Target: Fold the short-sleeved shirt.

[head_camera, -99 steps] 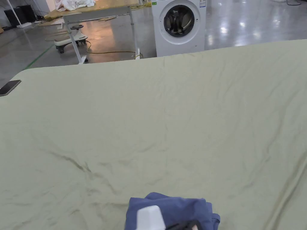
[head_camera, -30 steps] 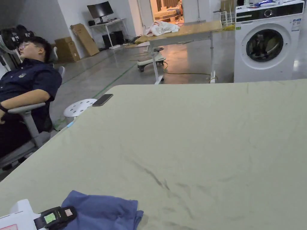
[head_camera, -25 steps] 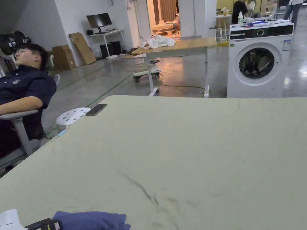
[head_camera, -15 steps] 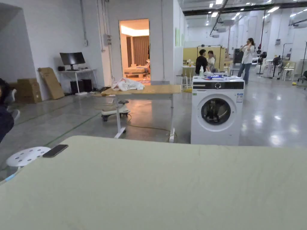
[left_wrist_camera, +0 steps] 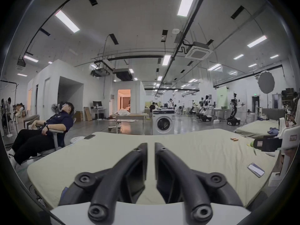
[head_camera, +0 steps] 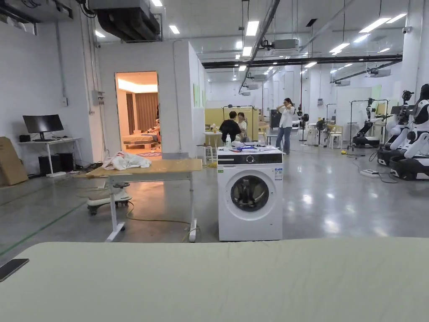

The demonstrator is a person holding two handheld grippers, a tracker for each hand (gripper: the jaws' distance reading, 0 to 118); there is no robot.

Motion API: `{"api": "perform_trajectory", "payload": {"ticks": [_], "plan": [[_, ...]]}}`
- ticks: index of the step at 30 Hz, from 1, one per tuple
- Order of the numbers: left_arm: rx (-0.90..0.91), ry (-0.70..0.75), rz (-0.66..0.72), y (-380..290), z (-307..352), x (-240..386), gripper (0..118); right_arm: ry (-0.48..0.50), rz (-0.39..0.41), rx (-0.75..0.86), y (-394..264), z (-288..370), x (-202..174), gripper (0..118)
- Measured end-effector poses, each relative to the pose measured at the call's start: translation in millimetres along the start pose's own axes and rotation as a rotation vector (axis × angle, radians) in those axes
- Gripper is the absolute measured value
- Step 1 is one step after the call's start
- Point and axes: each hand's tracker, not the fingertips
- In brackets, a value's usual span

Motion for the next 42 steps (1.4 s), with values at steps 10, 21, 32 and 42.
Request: {"api": "perform_trajectory", "payload": {"ticks": [10, 21, 32, 42], "plan": [[0.000, 0.021, -0.081, 2, 15, 10, 0, -0.001, 0.033, 0.105, -6, 17, -6, 0], [-0.002, 0.018, 0.014, 7, 16, -3, 0, -0.031, 0.018, 0.079, 1, 13, -5, 0], [0.001, 0.036, 0.039, 9, 14, 0, 0, -0.026, 0.035, 0.057, 3, 9, -6, 0], [0.002, 0.002, 0.053, 22, 12, -3, 75, -0.019, 0.040, 0.081, 21, 5, -10, 66]]}}
